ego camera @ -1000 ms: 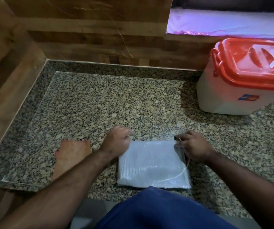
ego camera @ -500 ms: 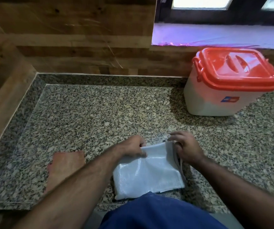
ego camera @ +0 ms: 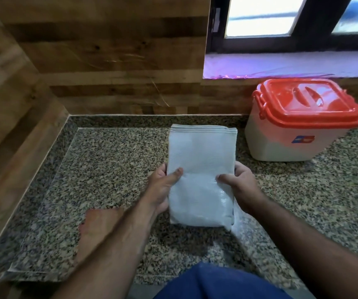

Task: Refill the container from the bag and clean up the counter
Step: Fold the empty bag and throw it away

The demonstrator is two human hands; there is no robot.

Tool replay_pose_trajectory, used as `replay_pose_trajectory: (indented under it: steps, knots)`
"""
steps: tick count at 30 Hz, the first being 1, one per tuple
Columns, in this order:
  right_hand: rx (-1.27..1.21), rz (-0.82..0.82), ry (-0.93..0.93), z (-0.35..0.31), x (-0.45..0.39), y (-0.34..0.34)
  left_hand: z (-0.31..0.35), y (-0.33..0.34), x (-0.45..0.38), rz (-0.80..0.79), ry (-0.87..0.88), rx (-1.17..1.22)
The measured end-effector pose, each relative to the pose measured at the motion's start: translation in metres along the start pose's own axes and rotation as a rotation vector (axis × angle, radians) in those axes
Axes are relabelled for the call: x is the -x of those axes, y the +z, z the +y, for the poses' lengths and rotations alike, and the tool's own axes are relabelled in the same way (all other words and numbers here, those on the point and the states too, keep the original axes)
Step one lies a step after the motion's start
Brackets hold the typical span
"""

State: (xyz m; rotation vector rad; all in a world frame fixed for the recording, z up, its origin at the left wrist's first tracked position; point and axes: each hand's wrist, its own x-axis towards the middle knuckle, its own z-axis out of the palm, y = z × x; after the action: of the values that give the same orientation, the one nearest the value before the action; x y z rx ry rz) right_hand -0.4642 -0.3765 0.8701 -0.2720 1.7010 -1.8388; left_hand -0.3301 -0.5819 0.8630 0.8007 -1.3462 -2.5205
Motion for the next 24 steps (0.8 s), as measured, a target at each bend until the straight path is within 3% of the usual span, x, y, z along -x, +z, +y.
replay_pose_trajectory:
  steps: [7,15,19,24]
  knots:
    - [0.009,-0.193,0.08,-0.024,-0.002,-0.003,0.013,-0.024,0.017,-0.065,-0.058,-0.18]
    - [-0.089,-0.186,0.269,-0.011,0.007,-0.002,0.006,-0.044,0.043,-0.027,-0.031,-0.173]
    - [-0.212,-0.167,0.425,-0.014,0.009,-0.001,-0.01,-0.048,0.058,0.083,0.006,-0.114]
    - [0.103,-0.487,0.625,-0.035,0.009,0.014,-0.029,-0.052,0.103,0.17,0.072,-0.073]
